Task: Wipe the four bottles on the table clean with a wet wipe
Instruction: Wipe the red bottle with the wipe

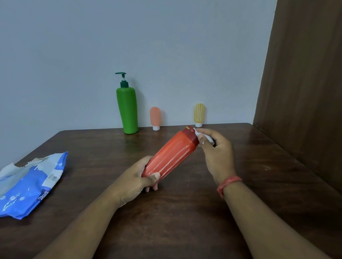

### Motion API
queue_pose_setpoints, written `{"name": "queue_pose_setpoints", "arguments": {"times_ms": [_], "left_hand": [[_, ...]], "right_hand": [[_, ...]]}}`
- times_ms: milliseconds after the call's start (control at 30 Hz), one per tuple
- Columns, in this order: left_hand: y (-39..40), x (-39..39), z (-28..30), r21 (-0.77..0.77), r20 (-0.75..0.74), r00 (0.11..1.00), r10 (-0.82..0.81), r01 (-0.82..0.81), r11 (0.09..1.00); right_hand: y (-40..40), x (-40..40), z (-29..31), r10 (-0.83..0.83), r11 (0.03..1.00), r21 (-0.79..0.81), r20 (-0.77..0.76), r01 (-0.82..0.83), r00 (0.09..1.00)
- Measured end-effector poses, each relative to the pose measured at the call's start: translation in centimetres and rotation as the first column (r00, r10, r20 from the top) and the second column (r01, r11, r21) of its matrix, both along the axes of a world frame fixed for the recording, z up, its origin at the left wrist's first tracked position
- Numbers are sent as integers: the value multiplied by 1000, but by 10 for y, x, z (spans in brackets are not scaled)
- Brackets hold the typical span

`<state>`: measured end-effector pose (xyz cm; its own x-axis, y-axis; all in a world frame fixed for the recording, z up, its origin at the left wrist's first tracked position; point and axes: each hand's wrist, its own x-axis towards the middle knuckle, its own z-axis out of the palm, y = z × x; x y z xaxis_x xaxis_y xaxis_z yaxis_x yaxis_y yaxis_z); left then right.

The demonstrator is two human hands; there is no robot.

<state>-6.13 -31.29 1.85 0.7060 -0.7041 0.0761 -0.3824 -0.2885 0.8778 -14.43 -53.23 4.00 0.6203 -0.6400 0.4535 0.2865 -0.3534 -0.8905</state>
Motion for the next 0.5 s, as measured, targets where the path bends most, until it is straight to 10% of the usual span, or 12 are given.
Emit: {"name": "queue_pose_setpoints", "arguments": {"times_ms": [233,500], "left_hand": [[0,0,2,88,98,995,-10,1,996],[1,0,1,75,65,998,-6,1,997]], "right_hand": [[-12,-6,4,207,958,-176,-133,-228,969],[-9,-4,2,-63,978,-203,-95,43,993]]}}
